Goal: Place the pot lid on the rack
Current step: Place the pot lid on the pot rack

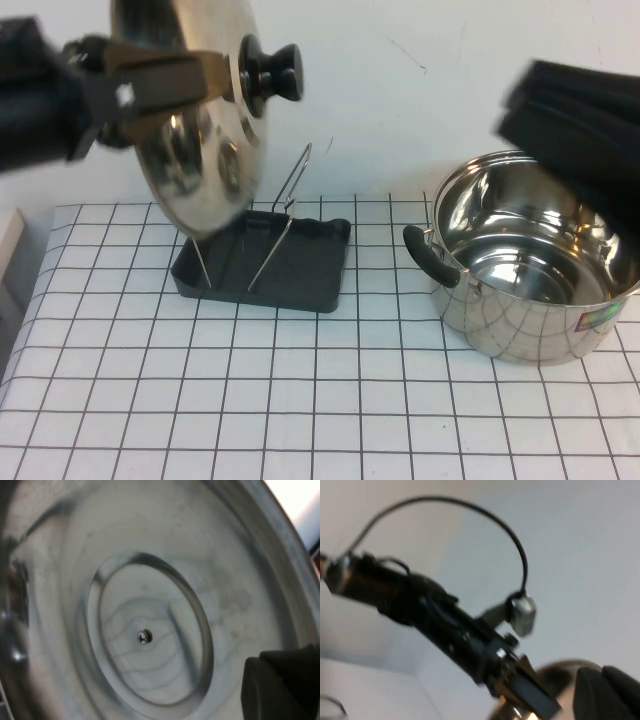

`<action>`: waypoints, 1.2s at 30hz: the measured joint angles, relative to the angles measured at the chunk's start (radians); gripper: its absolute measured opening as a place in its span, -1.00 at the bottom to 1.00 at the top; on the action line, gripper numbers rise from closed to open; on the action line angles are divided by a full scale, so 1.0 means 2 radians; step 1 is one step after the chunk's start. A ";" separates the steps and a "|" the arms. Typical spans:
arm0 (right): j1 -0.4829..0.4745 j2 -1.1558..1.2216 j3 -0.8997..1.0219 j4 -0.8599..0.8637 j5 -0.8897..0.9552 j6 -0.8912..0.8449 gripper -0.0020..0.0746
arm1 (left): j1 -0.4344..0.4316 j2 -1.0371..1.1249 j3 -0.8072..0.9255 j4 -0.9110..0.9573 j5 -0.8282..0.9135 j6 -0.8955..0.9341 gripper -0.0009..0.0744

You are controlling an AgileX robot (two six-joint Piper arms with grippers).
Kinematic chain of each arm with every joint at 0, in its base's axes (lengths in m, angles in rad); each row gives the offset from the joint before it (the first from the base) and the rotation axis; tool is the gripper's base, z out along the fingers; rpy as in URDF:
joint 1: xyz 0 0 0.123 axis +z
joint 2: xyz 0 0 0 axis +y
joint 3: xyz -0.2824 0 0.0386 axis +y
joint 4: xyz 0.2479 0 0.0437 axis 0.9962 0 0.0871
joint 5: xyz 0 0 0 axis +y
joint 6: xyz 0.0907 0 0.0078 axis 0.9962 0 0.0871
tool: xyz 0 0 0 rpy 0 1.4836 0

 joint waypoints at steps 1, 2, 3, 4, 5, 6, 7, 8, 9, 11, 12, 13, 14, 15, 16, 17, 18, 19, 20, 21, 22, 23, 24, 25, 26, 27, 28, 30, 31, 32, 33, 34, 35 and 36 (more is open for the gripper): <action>0.000 -0.017 0.000 -0.023 0.049 0.008 -0.91 | 0.000 0.021 -0.016 0.014 -0.001 -0.002 -0.82; 0.000 -0.030 0.000 -0.042 0.095 0.021 -0.92 | 0.000 0.041 -0.036 0.029 -0.001 -0.011 -0.82; 0.000 -0.045 0.000 -0.066 0.136 0.040 -0.93 | 0.000 0.062 -0.053 0.040 -0.001 -0.015 -0.82; 0.000 -0.059 0.000 -0.091 0.171 0.063 -0.93 | 0.000 0.078 -0.066 0.047 0.002 -0.019 -0.82; 0.000 -0.071 0.000 -0.116 0.195 0.083 -0.93 | 0.000 0.097 -0.081 0.052 0.006 -0.021 -0.82; 0.000 -0.082 0.000 -0.140 0.220 0.108 -0.93 | 0.000 0.116 -0.094 0.056 0.010 -0.022 -0.82; 0.000 -0.091 0.000 -0.164 0.237 0.134 -0.93 | 0.000 0.134 -0.104 0.058 0.012 -0.022 -0.82; 0.000 -0.097 0.000 -0.183 0.246 0.154 -0.94 | 0.000 0.147 -0.113 0.060 0.015 -0.022 -0.82; 0.000 -0.104 0.000 -0.206 0.251 0.178 -0.94 | 0.000 0.164 -0.119 0.061 0.017 -0.022 -0.82; 0.000 -0.113 0.000 -0.245 0.254 0.225 -0.94 | 0.000 0.192 -0.125 0.061 0.018 -0.016 -0.82; 0.000 -0.118 0.000 -0.266 0.254 0.247 -0.94 | 0.000 0.205 -0.126 0.062 0.020 -0.011 -0.82; 0.000 -0.120 0.000 -0.288 0.253 0.269 -0.94 | 0.000 0.217 -0.128 0.063 0.023 -0.006 -0.82; 0.000 -0.121 0.000 -0.310 0.252 0.287 -0.94 | 0.000 0.226 -0.129 0.063 0.025 0.000 -0.82; 0.000 -0.121 0.000 -0.332 0.249 0.308 -0.94 | 0.000 0.236 -0.130 0.063 0.028 0.004 -0.82; 0.000 -0.121 0.000 -0.355 0.247 0.329 -0.94 | 0.000 0.245 -0.131 0.065 0.029 0.009 -0.82; 0.000 -0.121 0.000 -0.370 0.245 0.345 -0.94 | 0.000 0.252 -0.133 0.065 0.029 0.013 -0.82; 0.000 -0.121 0.000 -0.384 0.241 0.364 -0.94 | 0.000 0.261 -0.134 0.065 0.025 0.020 -0.82; 0.000 -0.121 0.000 -0.392 0.240 0.378 -0.94 | 0.000 0.265 -0.134 0.065 0.021 0.028 -0.82; 0.000 -0.121 0.000 -0.397 0.239 0.386 -0.94 | 0.000 0.269 -0.134 0.065 0.018 0.034 -0.82; 0.000 -0.121 0.000 -0.401 0.238 0.392 -0.94 | 0.000 0.274 -0.134 0.065 0.015 0.042 -0.82; 0.000 -0.121 0.000 -0.404 0.238 0.394 -0.94 | 0.000 0.278 -0.134 0.065 0.014 0.051 -0.82; 0.000 -0.121 0.000 -0.405 0.238 0.394 -0.94 | 0.000 0.282 -0.134 0.065 0.014 0.058 -0.82; 0.000 -0.121 0.000 -0.405 0.237 0.394 -0.94 | 0.000 0.286 -0.134 0.065 0.014 0.065 -0.82; 0.000 -0.121 0.000 -0.406 0.237 0.394 -0.94 | 0.000 0.290 -0.134 0.065 0.014 0.070 -0.82; 0.000 -0.121 0.000 -0.406 0.237 0.394 -0.94 | 0.000 0.293 -0.134 0.064 0.014 0.076 -0.82; 0.000 -0.121 0.000 -0.407 0.237 0.394 -0.94 | 0.000 0.297 -0.134 0.064 0.013 0.084 -0.82; 0.000 -0.121 0.000 -0.407 0.237 0.394 -0.94 | 0.000 0.301 -0.134 0.064 0.012 0.092 -0.82; 0.000 -0.121 0.000 -0.407 0.236 0.394 -0.94 | 0.000 0.307 -0.134 0.064 0.010 0.099 -0.82; 0.000 -0.121 0.000 -0.407 0.235 0.394 -0.94 | 0.000 0.311 -0.134 0.062 0.010 0.102 -0.82; 0.000 -0.121 0.000 -0.407 0.235 0.394 -0.94 | 0.000 0.315 -0.134 0.061 0.010 0.105 -0.82; 0.000 -0.121 0.001 -0.407 0.235 0.394 -0.94 | 0.000 0.319 -0.134 0.057 0.010 0.110 -0.82; 0.000 -0.121 0.003 -0.407 0.235 0.394 -0.94 | 0.000 0.323 -0.134 0.050 0.010 0.117 -0.82; 0.000 -0.122 0.006 -0.407 0.235 0.394 -0.94 | 0.000 0.326 -0.134 0.045 0.010 0.122 -0.82; 0.000 -0.122 0.008 -0.407 0.235 0.394 -0.94 | 0.000 0.328 -0.134 0.038 0.010 0.128 -0.82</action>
